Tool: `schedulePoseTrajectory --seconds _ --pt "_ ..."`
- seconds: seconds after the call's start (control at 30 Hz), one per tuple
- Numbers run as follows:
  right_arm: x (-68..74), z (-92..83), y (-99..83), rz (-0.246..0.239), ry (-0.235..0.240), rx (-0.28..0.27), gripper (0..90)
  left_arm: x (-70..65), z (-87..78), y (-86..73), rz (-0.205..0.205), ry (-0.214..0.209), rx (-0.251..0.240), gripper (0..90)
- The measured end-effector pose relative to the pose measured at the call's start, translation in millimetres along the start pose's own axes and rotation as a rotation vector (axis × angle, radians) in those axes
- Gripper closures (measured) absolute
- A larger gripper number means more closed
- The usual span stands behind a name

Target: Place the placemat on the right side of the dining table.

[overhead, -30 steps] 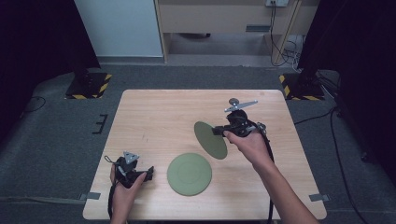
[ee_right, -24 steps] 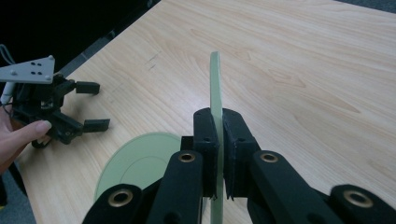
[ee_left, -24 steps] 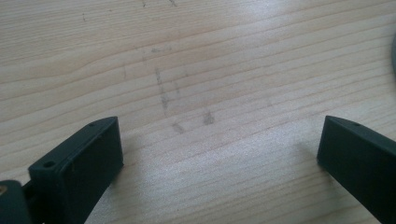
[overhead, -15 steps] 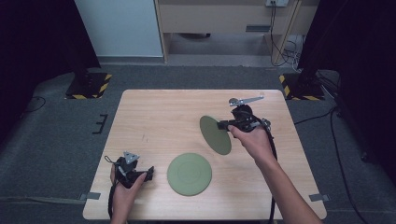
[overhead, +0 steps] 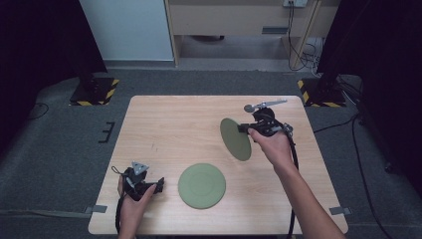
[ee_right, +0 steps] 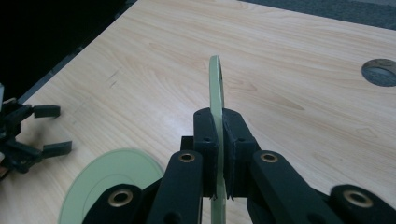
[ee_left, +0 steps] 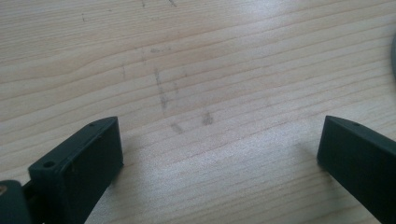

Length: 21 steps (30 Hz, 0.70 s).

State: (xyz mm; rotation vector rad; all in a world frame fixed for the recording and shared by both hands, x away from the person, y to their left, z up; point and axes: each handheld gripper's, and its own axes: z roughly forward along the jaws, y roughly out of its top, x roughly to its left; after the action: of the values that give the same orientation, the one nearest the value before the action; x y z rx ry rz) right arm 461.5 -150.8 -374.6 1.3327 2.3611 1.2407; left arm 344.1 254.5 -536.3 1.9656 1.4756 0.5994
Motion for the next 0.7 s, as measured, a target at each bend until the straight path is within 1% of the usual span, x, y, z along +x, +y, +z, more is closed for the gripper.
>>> schedulePoseTrajectory --seconds 0.27,0.7 --pt "-13.5 1.1 0.2 0.030 -0.034 -0.010 86.0 -0.6 0.1 0.1 -0.001 0.000 0.000 0.0" --pt "-28.3 0.3 -3.5 0.048 -0.095 -0.014 86.0 -0.6 0.1 0.1 -0.001 0.001 0.000 0.0"
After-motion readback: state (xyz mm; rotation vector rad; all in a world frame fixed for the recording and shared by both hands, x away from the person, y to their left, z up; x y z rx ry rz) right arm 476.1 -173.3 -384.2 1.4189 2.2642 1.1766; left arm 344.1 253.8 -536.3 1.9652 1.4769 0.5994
